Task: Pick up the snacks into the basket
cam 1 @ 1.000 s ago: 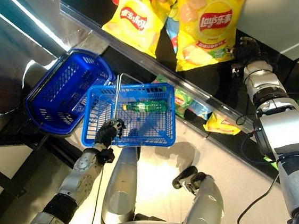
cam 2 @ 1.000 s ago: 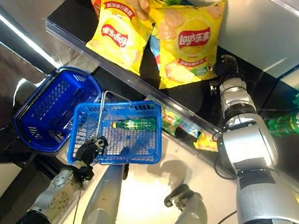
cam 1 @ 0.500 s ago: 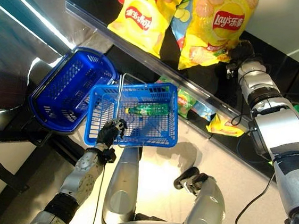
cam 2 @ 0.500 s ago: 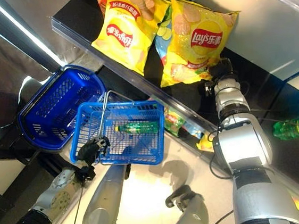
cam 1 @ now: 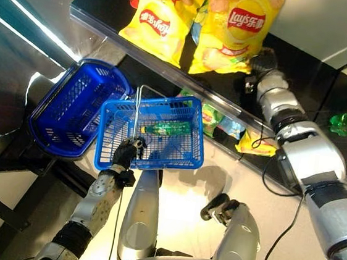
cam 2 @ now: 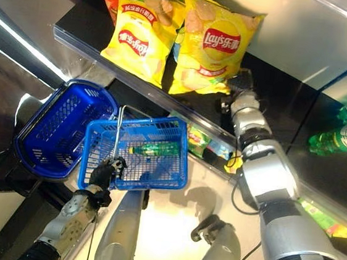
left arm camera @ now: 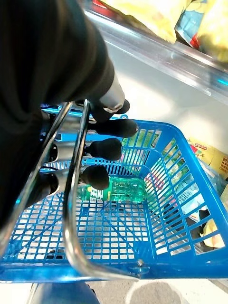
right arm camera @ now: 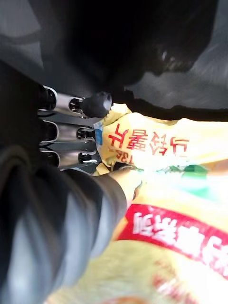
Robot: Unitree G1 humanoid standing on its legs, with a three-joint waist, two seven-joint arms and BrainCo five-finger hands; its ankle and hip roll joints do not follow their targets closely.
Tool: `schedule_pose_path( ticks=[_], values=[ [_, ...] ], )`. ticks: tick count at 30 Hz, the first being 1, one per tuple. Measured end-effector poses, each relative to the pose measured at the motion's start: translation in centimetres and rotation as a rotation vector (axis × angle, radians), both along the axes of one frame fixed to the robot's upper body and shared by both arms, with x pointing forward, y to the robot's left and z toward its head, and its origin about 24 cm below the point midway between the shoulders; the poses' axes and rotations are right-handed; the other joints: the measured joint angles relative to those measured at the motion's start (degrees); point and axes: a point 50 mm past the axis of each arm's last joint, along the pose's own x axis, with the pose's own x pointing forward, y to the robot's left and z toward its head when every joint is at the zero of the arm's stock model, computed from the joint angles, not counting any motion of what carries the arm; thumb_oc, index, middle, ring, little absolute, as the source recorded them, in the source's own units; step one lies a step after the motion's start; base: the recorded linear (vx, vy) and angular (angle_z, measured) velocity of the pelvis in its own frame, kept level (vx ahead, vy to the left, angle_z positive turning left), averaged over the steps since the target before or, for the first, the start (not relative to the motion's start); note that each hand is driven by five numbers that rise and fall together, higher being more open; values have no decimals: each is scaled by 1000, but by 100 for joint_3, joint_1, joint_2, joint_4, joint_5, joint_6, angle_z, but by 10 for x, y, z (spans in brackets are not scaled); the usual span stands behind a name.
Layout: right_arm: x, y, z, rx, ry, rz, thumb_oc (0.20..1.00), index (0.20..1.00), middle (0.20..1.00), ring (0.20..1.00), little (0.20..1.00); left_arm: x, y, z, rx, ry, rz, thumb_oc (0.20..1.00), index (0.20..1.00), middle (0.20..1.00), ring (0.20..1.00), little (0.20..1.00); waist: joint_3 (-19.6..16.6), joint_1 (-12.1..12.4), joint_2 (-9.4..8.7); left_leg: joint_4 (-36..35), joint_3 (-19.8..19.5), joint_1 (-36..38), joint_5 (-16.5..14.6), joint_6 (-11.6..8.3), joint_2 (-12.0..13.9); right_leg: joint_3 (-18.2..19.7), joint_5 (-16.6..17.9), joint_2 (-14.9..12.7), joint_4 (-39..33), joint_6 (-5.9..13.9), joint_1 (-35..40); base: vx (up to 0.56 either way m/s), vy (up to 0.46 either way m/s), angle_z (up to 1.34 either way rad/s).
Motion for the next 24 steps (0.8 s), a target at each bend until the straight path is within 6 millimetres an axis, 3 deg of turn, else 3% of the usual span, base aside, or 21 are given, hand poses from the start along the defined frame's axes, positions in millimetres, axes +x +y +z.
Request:
schedule_pose_path(
  ticks=[4, 11, 16, 24],
  values=[
    [-10, 18, -28, 56, -4, 39, 200, 200, 200, 200, 200, 0, 2, -1, -20, 13, 33, 200, 200, 200, 200, 200, 0, -153, -2, -9, 48, 87, 3, 16, 46, 59, 85, 50, -57, -26, 56, -53, 22, -10],
    [-23, 29, -48, 57, -18, 72, 200, 200, 200, 200, 200, 0, 4, -2, -26, 23, 66, 200, 200, 200, 200, 200, -8, -268, -17, 15, 181, 241, -53, 67, 155, 178, 173, 124, -150, -45, 122, -17, 14, -12],
    [-38, 44, -56, 83, -75, 139, 200, 200, 200, 200, 200, -2, 5, -3, -26, 31, 79, 200, 200, 200, 200, 200, -18, -392, -44, 17, 219, 358, -63, 63, 182, 205, 178, 143, -180, -38, 214, 0, 1, -3],
    [-70, 46, -53, 106, -214, 204, 200, 200, 200, 200, 200, -4, 9, -4, -49, 27, 120, 200, 200, 200, 200, 200, -31, -447, -77, 8, 251, 386, -72, 65, 194, 230, 181, 148, -187, -32, 220, 3, 1, -1]
  ],
)
